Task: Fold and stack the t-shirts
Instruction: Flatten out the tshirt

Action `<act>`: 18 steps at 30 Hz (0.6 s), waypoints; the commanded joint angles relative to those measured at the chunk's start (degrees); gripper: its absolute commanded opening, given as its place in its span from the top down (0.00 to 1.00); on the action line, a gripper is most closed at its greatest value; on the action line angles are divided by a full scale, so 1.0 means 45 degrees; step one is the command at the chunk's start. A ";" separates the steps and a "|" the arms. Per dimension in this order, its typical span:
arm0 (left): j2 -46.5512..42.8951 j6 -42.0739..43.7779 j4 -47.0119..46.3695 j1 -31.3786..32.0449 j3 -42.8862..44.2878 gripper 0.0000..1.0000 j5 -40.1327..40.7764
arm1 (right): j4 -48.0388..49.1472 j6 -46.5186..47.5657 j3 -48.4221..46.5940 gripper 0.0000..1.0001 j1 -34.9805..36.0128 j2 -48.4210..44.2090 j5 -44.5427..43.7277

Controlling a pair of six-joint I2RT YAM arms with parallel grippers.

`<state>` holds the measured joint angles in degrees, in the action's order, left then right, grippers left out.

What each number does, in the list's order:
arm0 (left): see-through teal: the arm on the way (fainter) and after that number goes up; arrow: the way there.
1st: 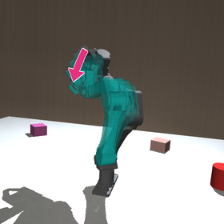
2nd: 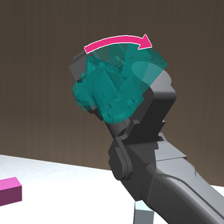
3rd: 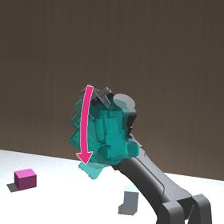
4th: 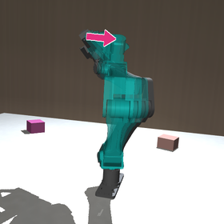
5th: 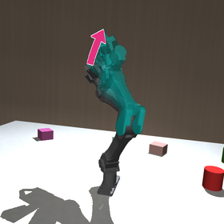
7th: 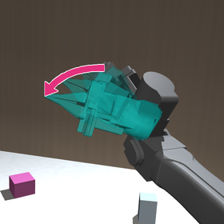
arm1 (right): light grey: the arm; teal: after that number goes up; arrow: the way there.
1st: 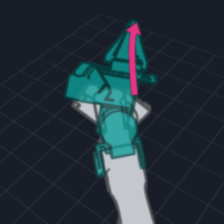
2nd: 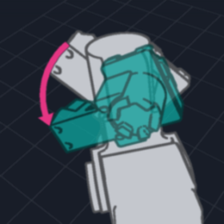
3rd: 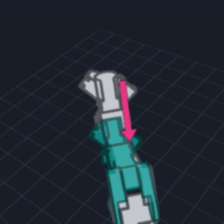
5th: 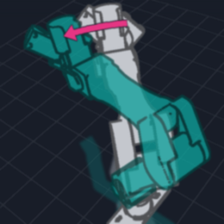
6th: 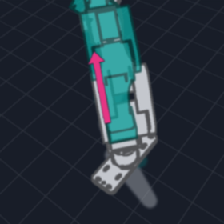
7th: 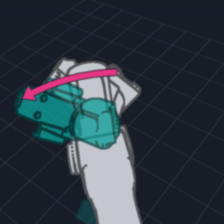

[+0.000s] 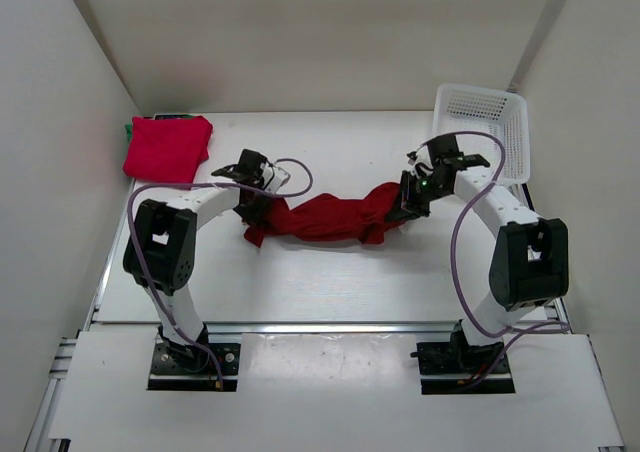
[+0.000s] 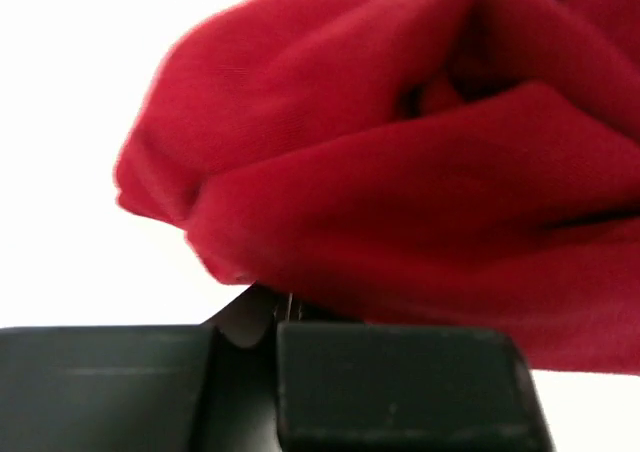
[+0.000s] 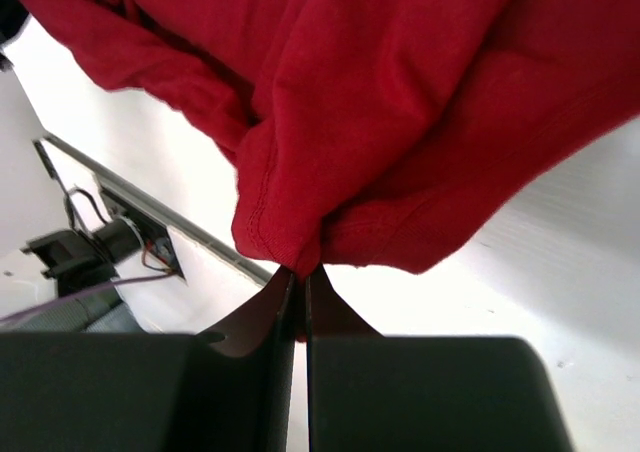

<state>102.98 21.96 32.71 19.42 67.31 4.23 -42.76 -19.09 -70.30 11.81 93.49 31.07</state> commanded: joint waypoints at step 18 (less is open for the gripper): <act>-0.5144 0.1957 -0.0394 -0.2285 0.4468 1.00 -0.0862 | -0.1438 0.1039 -1.0628 1.00 0.0164 0.1534 -0.1706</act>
<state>84.62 27.20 27.70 7.05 97.91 1.93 -46.78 -17.61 -132.49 8.60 103.90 27.46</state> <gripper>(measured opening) 0.034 0.057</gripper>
